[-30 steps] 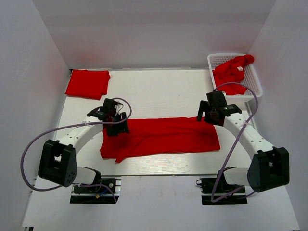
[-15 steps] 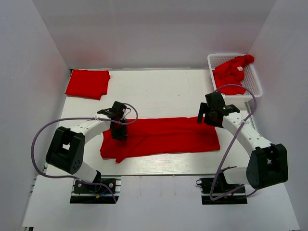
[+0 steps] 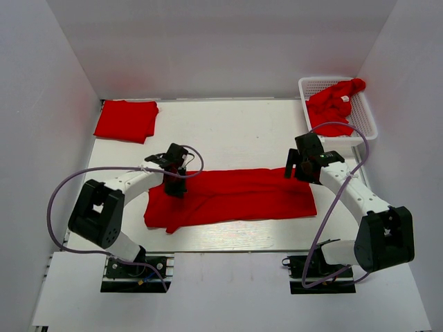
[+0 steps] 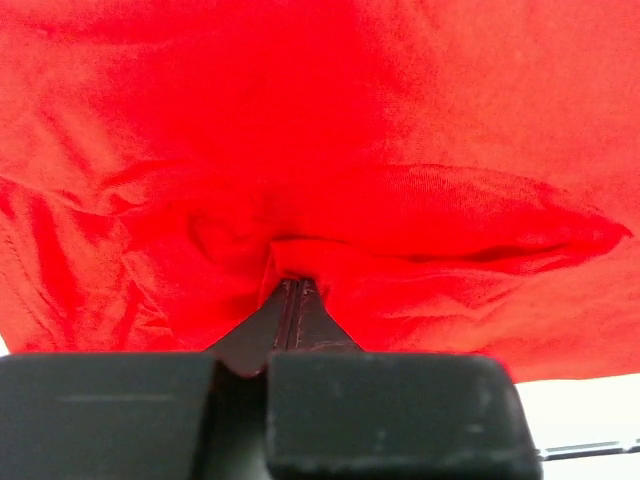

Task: Fold and stack the t-shirts
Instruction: Fold the other side of the tshirt into a rectangle

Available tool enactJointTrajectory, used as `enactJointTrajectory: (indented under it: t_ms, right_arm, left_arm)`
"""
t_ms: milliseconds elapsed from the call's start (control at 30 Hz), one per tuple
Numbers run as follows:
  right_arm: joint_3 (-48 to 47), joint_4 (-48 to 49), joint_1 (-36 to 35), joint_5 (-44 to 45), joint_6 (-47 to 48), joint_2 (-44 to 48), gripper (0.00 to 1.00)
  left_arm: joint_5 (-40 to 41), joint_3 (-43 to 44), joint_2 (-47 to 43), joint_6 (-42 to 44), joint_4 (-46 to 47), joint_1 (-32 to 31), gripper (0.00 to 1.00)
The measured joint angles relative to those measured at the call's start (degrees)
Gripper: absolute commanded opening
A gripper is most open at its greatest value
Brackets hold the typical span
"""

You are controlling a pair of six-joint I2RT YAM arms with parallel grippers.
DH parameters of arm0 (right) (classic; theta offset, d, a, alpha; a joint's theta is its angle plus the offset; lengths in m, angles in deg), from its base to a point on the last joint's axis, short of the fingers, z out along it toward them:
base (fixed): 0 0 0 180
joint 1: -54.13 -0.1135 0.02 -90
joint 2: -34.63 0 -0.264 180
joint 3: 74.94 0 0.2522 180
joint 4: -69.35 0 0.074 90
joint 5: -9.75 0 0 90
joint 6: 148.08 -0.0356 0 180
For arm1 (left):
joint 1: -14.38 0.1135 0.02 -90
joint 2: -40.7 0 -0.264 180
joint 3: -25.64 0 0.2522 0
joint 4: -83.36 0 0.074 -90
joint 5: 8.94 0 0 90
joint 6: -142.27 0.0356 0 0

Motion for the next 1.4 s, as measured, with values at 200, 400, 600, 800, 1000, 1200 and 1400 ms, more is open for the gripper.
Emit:
enactJointTrajectory:
  t_ms: [200, 400, 600, 800, 1000, 1200, 1400]
  right_arm:
    - [0.00, -0.15, 0.00, 0.07, -0.04, 0.00, 0.90]
    - [0.00, -0.33, 0.00, 0.09, -0.15, 0.00, 0.90]
    - [0.00, -0.61, 0.02, 0.31, -0.15, -0.09, 0.90]
    - [0.00, -0.63, 0.02, 0.28, -0.15, -0.52, 0.90]
    - [-0.15, -1.03, 0.02, 0.20, 0.04, -0.50, 0.90]
    - [-2.21, -2.08, 0.02, -0.98, 0.59, -0.44, 0.90]
    - [-2.36, -0.92, 0.02, -5.73, 1.64, -0.55, 0.90]
  left_arm:
    - [1.66, 1.79, 1.16, -0.07, -0.68, -0.98, 0.00]
    - [1.16, 5.84, 1.14, 4.61, 0.83, -1.81, 0.00]
    - [-1.07, 8.59, 3.63, 10.91, 2.86, -2.80, 0.00]
    - [1.51, 10.03, 9.16, 13.03, 2.12, -3.08, 0.30]
    - [8.31, 16.46, 10.88, 8.48, -3.56, -2.71, 1.00]
    - [14.84, 26.73, 10.23, 3.37, -11.06, -2.25, 1.00]
    - [11.67, 24.85, 3.50, -0.44, -11.50, -2.34, 1.00]
